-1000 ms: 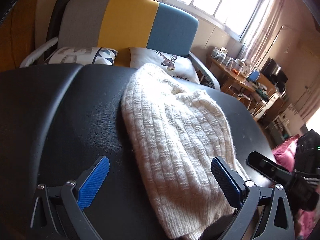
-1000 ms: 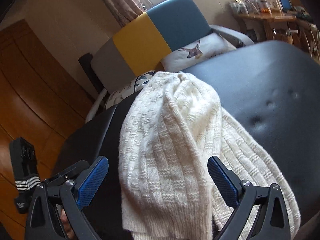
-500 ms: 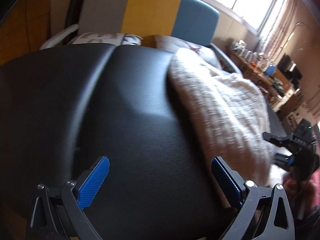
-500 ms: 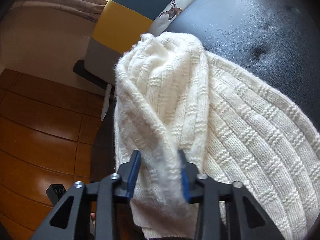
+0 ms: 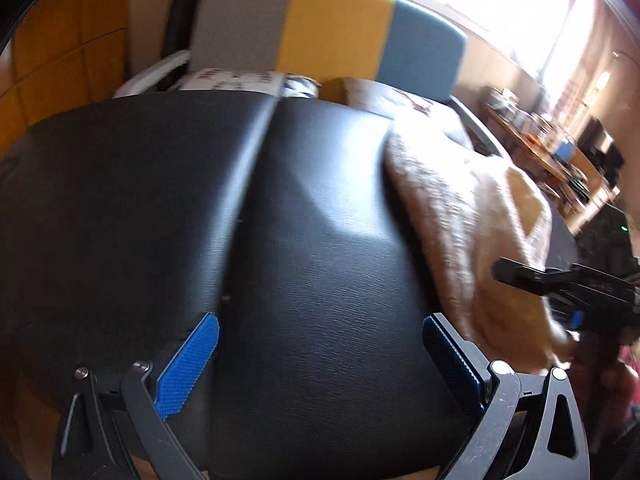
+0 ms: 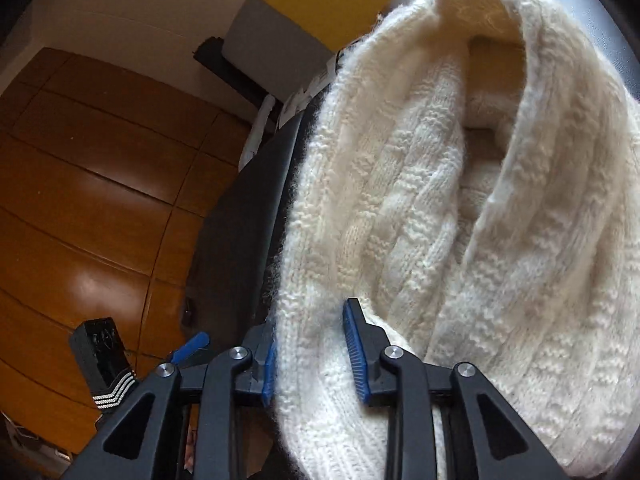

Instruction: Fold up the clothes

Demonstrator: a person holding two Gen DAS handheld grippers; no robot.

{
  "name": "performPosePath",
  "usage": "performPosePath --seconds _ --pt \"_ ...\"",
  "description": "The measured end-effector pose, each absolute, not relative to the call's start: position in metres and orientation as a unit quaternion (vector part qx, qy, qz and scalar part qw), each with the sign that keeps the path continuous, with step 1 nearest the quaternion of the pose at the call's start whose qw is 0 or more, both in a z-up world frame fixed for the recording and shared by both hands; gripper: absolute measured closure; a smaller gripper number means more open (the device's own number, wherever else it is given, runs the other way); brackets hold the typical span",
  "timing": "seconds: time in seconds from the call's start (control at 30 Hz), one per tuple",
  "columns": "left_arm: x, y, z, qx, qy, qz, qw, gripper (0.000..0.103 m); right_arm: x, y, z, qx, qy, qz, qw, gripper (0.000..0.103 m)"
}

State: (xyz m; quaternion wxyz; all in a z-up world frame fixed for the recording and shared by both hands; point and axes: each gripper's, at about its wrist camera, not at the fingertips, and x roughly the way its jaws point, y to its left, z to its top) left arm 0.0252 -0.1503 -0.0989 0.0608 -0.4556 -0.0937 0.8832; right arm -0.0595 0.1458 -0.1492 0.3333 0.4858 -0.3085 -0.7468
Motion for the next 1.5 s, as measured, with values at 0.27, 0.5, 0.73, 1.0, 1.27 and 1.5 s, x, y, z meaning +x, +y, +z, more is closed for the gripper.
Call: performPosePath --seconds 0.27,0.5,0.73,1.0,1.27,1.5 --pt "0.014 -0.083 -0.052 -0.405 -0.023 0.897 0.176 0.0 -0.024 0.271 -0.143 0.405 -0.438 -0.761 0.254 0.067" --pt "0.008 -0.03 -0.038 -0.4 0.002 0.89 0.221 0.0 -0.012 0.311 -0.2 0.417 -0.544 -0.699 0.204 0.064" --pt "0.018 -0.037 -0.059 -0.43 -0.041 0.88 0.198 0.0 -0.023 0.27 -0.181 0.444 -0.5 -0.711 0.216 0.075" --pt "0.013 -0.069 -0.045 -0.412 -0.065 0.892 0.177 0.0 -0.032 0.195 -0.099 0.394 -0.288 -0.837 0.248 0.094" --pt "-0.02 -0.029 0.0 -0.401 -0.029 0.872 0.28 0.0 -0.03 0.095 -0.119 0.393 -0.138 -0.877 0.241 0.089" --pt "-0.054 0.062 -0.006 -0.414 0.119 0.823 0.369 0.0 -0.003 0.062 -0.122 0.327 -0.033 -0.925 0.191 0.076"
